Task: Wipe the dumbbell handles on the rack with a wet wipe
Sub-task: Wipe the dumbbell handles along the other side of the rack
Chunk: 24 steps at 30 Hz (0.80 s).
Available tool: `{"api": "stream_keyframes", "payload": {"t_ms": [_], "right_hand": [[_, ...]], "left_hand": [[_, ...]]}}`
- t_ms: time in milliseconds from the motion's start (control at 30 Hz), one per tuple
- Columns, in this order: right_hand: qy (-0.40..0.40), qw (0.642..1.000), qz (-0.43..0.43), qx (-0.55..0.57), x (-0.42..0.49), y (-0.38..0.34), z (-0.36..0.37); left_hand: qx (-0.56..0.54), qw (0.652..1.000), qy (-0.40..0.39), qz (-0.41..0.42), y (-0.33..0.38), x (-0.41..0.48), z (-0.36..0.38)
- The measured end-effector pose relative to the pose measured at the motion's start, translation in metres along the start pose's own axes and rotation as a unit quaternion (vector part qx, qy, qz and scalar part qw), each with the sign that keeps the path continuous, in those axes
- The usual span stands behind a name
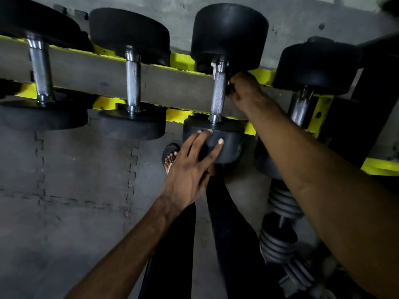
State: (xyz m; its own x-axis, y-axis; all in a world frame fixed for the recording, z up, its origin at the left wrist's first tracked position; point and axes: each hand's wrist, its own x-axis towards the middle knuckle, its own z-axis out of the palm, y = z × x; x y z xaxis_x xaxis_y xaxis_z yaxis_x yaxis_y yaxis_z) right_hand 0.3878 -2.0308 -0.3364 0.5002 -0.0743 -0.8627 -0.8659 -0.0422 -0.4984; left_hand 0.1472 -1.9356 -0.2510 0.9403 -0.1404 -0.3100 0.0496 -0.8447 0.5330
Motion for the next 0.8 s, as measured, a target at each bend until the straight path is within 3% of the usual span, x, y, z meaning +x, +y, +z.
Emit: {"api": "stream_keyframes", "payload": {"t_ms": [167,300,533,733,800], "right_hand": [[0.072,0.989,-0.037,0.127,-0.007,0.023,0.002],[0.144,0.977,-0.139,0.074,-0.01,0.021,0.001],[0.194,0.941,-0.246,0.127,-0.032,0.027,0.02],[0.254,0.905,-0.315,-0.134,-0.036,0.028,0.044],[0.262,0.906,-0.302,-0.14,-0.037,0.031,0.043]], "left_hand": [[0.005,1.0,0.004,-0.002,0.0,0.001,-0.001],[0.0,1.0,0.005,-0.002,0.001,0.001,0.0],[-0.01,1.0,-0.001,-0.009,0.004,0.0,0.002],[-0.013,1.0,0.001,0.0,0.003,-0.001,0.001],[-0.008,1.0,0.0,-0.003,0.003,0.0,0.001]]}}
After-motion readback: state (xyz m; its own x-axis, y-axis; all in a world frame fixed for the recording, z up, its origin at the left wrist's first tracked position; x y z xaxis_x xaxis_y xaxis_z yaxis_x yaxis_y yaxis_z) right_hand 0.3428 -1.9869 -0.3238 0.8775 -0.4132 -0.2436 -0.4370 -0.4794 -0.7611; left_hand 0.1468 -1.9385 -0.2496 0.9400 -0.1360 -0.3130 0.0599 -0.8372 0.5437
